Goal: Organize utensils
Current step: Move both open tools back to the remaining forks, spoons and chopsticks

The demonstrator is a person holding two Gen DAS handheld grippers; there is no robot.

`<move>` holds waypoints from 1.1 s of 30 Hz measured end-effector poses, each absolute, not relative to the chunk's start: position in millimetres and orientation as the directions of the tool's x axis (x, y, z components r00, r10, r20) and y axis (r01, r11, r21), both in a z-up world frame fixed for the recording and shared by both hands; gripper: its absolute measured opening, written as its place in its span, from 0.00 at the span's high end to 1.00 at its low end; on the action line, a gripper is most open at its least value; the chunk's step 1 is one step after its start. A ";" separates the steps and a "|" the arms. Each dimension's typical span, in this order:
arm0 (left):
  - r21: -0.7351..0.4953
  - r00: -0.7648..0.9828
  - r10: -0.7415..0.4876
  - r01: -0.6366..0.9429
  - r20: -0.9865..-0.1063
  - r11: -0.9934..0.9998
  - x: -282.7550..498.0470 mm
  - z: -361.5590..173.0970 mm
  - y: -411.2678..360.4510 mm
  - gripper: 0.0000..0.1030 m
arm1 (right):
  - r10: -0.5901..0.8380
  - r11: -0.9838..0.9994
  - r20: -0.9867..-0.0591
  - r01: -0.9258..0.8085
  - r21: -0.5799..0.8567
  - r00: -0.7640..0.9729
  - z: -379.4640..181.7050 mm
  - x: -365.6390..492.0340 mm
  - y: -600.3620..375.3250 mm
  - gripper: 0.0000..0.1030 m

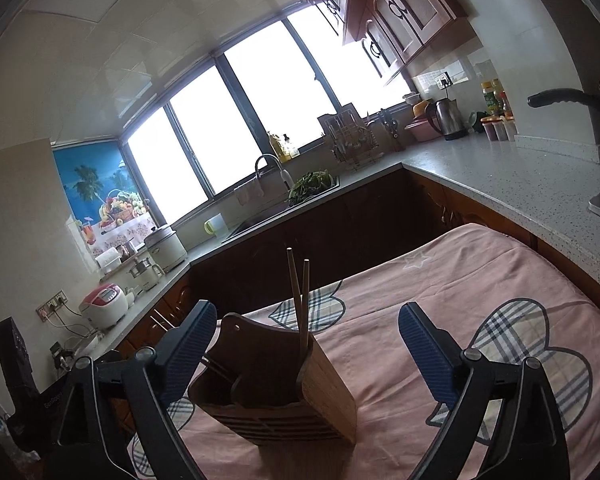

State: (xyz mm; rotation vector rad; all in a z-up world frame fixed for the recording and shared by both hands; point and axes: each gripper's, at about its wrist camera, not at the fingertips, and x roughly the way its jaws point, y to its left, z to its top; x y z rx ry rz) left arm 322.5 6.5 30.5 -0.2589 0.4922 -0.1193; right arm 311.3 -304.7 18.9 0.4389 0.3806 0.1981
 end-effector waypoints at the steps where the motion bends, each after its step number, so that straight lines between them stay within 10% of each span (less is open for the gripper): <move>1: -0.270 0.868 -0.178 0.052 -0.464 0.961 317.3 28.2 5.7 0.08 | 0.270 0.887 -0.320 -0.105 0.450 0.908 18.6 305.7 -305.1 0.08; 33: -0.282 0.753 -0.231 0.062 -0.617 0.957 187.2 -41.8 14.0 0.08 | 0.283 0.898 -0.487 -0.049 0.438 0.826 -36.5 162.0 -309.7 0.08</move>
